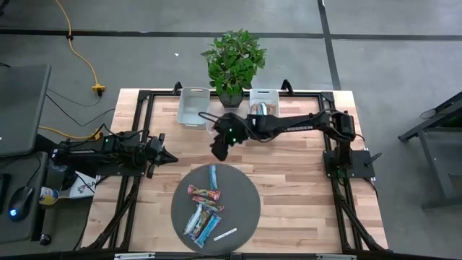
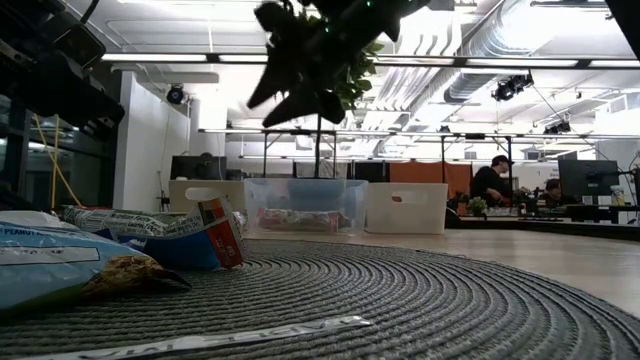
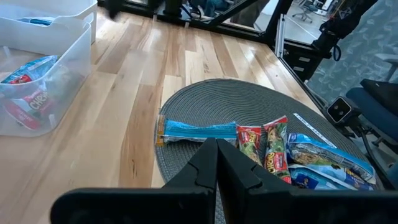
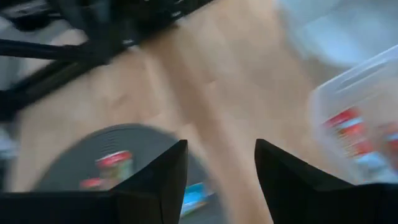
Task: Pick and place Granola Bars by type
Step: Put the yellow granola bar into the white bin
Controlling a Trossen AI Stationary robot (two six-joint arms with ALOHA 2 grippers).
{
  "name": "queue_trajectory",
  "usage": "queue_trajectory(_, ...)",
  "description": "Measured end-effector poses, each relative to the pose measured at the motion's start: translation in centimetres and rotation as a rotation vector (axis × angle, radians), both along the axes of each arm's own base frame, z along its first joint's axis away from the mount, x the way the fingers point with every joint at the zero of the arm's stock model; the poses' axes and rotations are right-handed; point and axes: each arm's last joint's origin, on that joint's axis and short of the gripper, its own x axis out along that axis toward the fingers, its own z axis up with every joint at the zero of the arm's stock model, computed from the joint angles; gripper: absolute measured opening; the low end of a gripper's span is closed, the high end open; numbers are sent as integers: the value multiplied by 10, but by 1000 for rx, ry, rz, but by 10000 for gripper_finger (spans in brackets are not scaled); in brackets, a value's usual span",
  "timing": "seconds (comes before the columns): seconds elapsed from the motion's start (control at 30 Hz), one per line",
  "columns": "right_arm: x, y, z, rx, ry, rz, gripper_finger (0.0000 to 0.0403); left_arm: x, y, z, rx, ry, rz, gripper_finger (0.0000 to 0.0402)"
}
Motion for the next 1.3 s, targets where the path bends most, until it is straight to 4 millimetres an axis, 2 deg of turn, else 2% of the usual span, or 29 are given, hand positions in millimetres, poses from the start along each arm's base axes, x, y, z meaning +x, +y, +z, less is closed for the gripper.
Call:
queue_trajectory(0.27,0,32,-3,157,23,-85,170,0,0,0,0,0,0,1)
queue_trajectory(0.43,-7,48,-24,229,82,-160,176,0,0,0,0,0,0,1)
queue_trajectory(0.6,-12,64,-48,284,43,-186,202,0,0,0,0,0,0,1)
queue_trajectory(0.77,-15,66,-63,336,-72,-212,241,0,0,0,0,0,0,1)
queue_trajectory(0.93,-23,64,-79,349,-78,-267,268,0,0,0,0,0,0,1)
queue_trajectory(1.03,-26,63,-85,334,-60,-284,276,0,0,0,0,0,0,1)
queue_trajectory(1.3,-25,64,-87,334,-67,-299,278,0,0,0,0,0,0,1)
